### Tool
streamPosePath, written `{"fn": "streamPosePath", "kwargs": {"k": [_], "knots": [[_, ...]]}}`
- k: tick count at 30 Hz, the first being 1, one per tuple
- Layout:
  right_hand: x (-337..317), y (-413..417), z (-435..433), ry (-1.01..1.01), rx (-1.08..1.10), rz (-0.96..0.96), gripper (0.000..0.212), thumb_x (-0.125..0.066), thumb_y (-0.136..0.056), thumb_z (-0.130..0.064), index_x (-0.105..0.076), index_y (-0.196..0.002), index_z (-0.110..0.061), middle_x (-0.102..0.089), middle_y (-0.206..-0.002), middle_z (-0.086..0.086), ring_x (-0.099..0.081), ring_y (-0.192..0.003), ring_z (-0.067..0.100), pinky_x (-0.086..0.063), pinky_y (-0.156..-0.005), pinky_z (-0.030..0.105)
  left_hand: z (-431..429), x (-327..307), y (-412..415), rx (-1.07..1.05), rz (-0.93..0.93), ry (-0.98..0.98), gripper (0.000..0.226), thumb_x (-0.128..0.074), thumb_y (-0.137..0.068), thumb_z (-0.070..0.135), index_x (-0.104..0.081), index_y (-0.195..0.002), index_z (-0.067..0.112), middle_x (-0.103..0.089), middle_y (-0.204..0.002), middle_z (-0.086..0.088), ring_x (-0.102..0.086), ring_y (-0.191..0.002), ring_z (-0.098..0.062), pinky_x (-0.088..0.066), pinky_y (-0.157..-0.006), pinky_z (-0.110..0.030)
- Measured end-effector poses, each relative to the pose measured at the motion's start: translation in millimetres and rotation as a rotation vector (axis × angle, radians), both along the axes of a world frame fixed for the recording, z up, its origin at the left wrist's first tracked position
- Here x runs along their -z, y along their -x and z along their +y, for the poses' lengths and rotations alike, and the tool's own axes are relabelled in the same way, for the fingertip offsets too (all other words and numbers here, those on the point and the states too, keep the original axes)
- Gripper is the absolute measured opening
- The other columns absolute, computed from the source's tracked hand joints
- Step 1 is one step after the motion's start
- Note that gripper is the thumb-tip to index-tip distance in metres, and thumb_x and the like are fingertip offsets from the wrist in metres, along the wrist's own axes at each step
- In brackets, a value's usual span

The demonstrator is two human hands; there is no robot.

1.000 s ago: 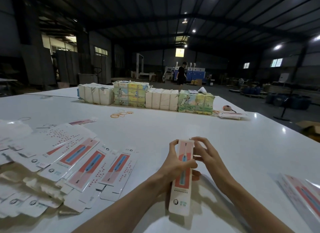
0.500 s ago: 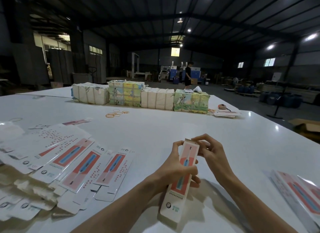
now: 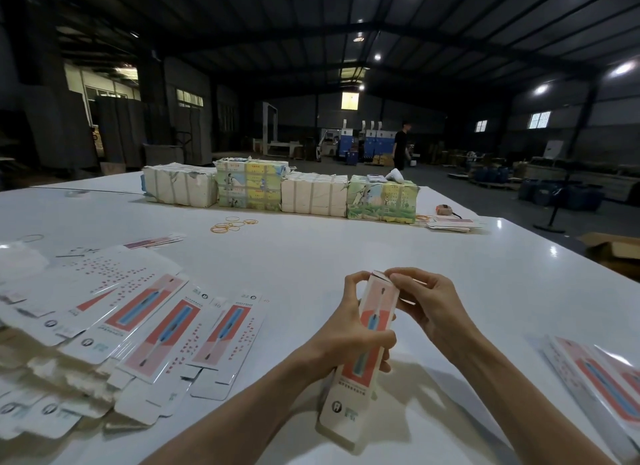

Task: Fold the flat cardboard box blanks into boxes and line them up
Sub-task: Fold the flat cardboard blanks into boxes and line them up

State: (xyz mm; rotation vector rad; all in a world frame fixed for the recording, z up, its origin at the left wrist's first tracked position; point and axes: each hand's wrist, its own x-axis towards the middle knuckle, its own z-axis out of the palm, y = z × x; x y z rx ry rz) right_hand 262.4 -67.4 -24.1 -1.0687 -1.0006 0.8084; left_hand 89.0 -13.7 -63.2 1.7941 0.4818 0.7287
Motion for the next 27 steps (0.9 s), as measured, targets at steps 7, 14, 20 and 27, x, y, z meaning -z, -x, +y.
{"fn": "streamPosePath", "kwargs": {"k": [7, 14, 20, 27], "knots": [[-4, -5, -1, 0.003, 0.001, -0.076, 0.019, -0.067, -0.099, -0.008, -0.084, -0.092, -0.012, -0.079, -0.103, 0.013, -0.077, -0.096, 0.031, -0.064, -0.071, 0.034, 1, -1, 2, 0.024, 0.002, -0.024, 0.096, -0.084, -0.084, 0.023, -0.015, -0.14, 0.06, -0.057, -0.127, -0.007, -0.078, -0.084, -0.027, -0.065, -0.07, -0.033], [-5, -11, -3, 0.018, -0.056, -0.194, 0.029, -0.062, -0.101, -0.001, -0.085, -0.091, -0.014, -0.08, -0.104, 0.01, -0.077, -0.099, 0.028, -0.064, -0.073, 0.034, 2, 3, 1, 0.027, -0.003, -0.021, 0.103, -0.085, -0.083, 0.023, -0.01, -0.144, 0.058, -0.055, -0.12, -0.005, -0.078, -0.076, -0.028, -0.064, -0.067, -0.033], [0, -11, -3, 0.002, -0.087, -0.172, 0.03, -0.057, -0.103, 0.0, -0.084, -0.099, -0.011, -0.078, -0.109, 0.013, -0.076, -0.104, 0.03, -0.065, -0.081, 0.04, 4, 3, 2, 0.037, -0.02, -0.042, 0.102, -0.084, -0.084, 0.019, -0.016, -0.149, 0.059, -0.053, -0.125, -0.005, -0.077, -0.081, -0.028, -0.064, -0.067, -0.034], [12, 0, 3, -0.014, -0.046, -0.149, 0.021, -0.067, -0.1, -0.02, -0.074, -0.118, -0.01, -0.078, -0.113, 0.007, -0.075, -0.107, 0.028, -0.064, -0.087, 0.039, 7, 0, 1, -0.028, -0.052, 0.1, 0.093, -0.084, -0.083, 0.016, -0.025, -0.138, 0.061, -0.055, -0.123, -0.008, -0.078, -0.082, -0.026, -0.065, -0.069, -0.034]]}}
